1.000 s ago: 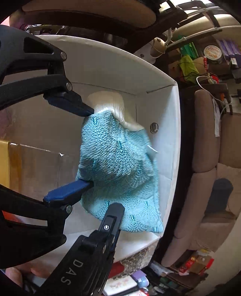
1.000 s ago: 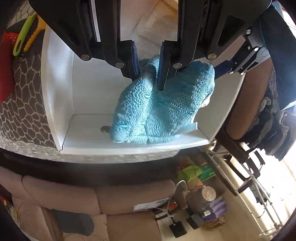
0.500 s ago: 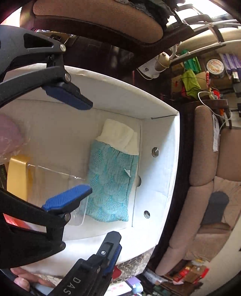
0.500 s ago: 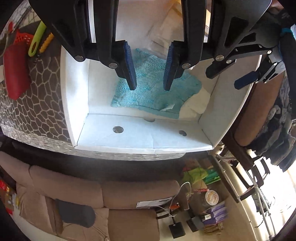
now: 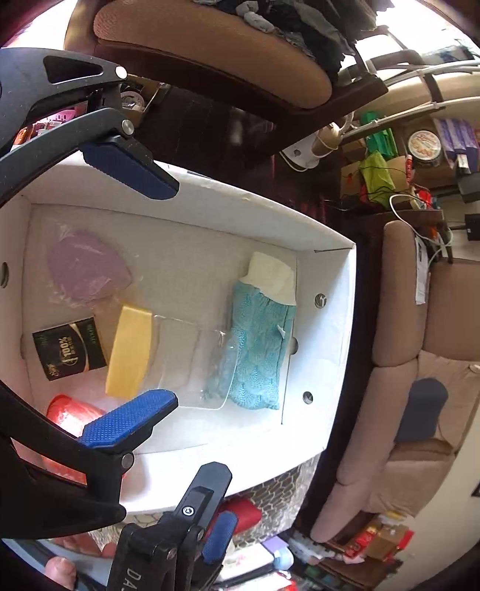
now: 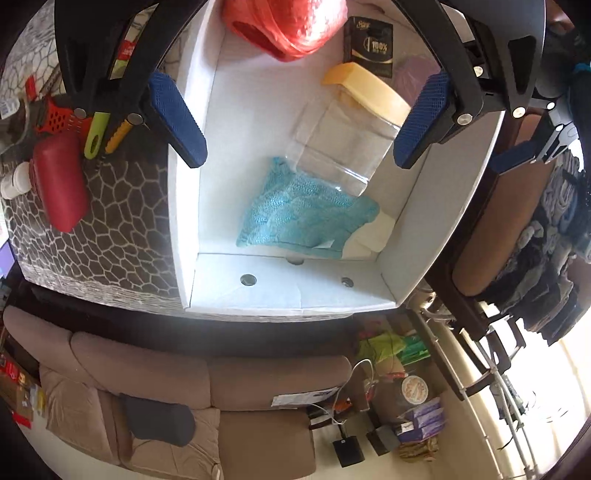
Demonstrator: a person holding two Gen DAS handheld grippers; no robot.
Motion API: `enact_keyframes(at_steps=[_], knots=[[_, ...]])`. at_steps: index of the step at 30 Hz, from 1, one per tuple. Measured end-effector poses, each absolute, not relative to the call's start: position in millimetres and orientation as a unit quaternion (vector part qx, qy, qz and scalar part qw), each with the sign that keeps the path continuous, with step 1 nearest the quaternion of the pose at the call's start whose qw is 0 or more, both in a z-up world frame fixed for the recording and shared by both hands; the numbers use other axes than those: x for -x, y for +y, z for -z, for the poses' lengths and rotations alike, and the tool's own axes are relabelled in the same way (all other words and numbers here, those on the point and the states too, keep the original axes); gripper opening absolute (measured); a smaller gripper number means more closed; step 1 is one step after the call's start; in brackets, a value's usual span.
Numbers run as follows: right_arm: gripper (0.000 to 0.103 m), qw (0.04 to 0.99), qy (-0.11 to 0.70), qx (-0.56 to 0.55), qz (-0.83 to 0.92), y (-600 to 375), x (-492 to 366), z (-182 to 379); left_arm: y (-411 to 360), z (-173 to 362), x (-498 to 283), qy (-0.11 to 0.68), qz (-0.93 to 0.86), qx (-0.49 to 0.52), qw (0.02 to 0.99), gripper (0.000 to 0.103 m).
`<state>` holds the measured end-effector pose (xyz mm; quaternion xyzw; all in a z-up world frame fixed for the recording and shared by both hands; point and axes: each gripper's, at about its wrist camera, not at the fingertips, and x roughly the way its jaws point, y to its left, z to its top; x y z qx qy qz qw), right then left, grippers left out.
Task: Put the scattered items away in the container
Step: 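Withdraw both tools from the box toward the wire rack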
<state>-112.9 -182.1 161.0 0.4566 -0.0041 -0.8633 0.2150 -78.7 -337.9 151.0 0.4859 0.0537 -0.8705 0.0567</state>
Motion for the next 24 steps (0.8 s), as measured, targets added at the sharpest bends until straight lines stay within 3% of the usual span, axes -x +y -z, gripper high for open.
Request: enact_keyframes(at_steps=[13,24], knots=[[0.103,0.212,-0.005,-0.429,0.878,-145.5,22.1,-211.5,-319.3,-194.3,-17.0,0.074,0.877,-0.472,0.054,0.103],[0.103,0.197,-0.008,-0.423,0.884,-87.8,-57.6,-218.4,-274.1,-200.9,-96.9,0.068,0.879,-0.47,0.038,0.103]])
